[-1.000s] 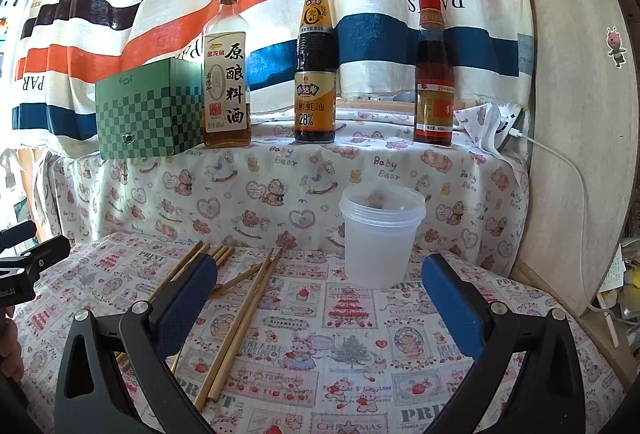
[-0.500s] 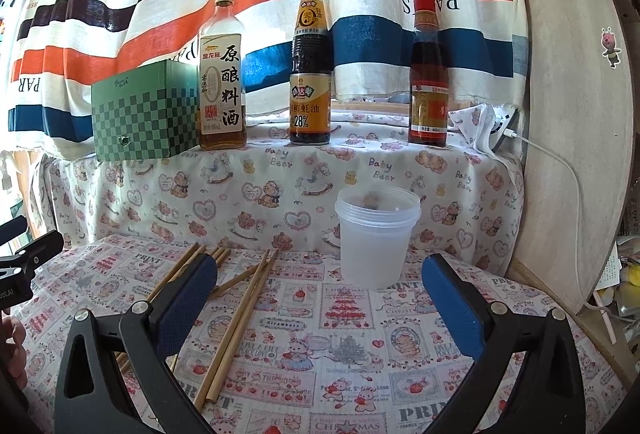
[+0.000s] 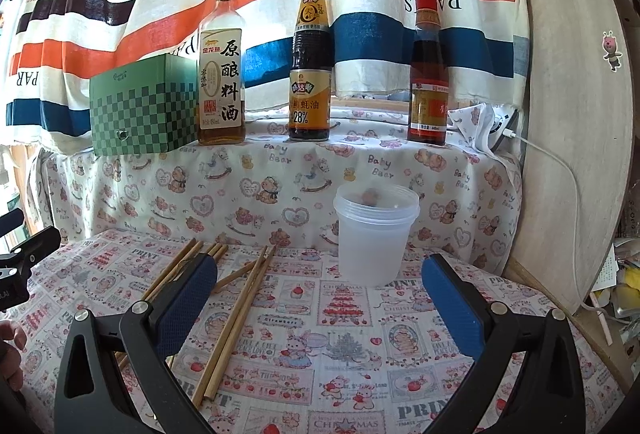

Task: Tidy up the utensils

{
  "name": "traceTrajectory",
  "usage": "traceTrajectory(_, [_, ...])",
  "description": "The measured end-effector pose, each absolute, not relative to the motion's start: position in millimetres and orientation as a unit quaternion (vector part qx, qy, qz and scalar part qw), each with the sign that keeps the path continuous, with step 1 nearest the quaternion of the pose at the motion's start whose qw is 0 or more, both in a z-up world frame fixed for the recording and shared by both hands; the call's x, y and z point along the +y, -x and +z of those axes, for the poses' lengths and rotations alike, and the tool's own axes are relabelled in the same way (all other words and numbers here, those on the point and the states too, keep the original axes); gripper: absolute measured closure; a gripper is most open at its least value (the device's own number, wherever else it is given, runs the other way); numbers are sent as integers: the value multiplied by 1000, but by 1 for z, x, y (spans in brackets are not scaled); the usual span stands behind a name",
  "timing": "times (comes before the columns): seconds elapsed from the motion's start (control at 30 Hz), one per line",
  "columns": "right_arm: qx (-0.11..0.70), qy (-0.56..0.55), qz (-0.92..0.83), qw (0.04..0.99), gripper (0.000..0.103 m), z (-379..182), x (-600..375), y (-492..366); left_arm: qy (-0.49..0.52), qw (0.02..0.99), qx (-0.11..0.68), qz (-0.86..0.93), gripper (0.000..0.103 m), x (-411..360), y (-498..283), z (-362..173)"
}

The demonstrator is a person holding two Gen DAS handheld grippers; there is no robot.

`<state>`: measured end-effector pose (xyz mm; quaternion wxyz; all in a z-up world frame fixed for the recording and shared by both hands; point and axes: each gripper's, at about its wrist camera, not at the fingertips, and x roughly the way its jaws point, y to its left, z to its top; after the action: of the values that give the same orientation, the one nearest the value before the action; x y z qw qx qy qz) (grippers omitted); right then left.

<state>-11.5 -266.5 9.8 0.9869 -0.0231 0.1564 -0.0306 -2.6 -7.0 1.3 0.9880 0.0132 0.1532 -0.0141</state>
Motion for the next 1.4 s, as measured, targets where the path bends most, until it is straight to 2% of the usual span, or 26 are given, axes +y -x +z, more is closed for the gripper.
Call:
traceTrajectory(1.0, [162,19,-21,986,0,10,-265,11,-11,986,154,-65,0,-10,5,2])
traceTrajectory(1.4, [150,7,-47,988,0,10,-271,16,-3,987,157,-19,1,-7,5,2])
